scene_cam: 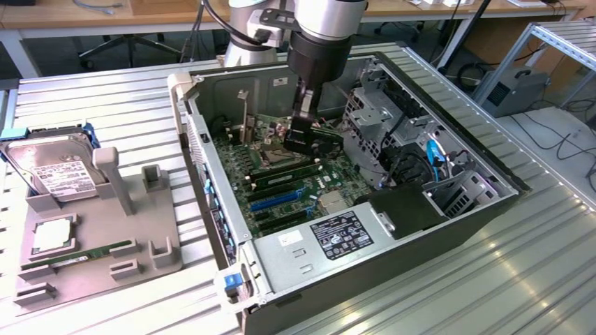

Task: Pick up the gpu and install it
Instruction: 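Insert the gpu into the slot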

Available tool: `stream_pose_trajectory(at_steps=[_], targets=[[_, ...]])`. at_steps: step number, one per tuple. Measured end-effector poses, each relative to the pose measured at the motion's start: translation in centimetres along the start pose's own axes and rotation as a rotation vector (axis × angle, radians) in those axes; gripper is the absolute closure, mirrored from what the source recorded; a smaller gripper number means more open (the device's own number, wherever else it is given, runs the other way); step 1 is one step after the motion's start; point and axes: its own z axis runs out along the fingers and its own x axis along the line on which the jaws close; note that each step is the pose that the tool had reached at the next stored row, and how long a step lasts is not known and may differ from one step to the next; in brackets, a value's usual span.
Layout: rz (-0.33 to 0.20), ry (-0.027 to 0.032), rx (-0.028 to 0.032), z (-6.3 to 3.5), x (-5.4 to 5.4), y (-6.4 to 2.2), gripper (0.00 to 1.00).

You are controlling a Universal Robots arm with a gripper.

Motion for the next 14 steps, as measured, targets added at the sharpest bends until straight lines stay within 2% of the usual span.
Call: stream_pose_trajectory(at_steps=[14], targets=[[-0.073, 0.0019, -0.0019, 0.00, 0.00, 0.00, 0.73]])
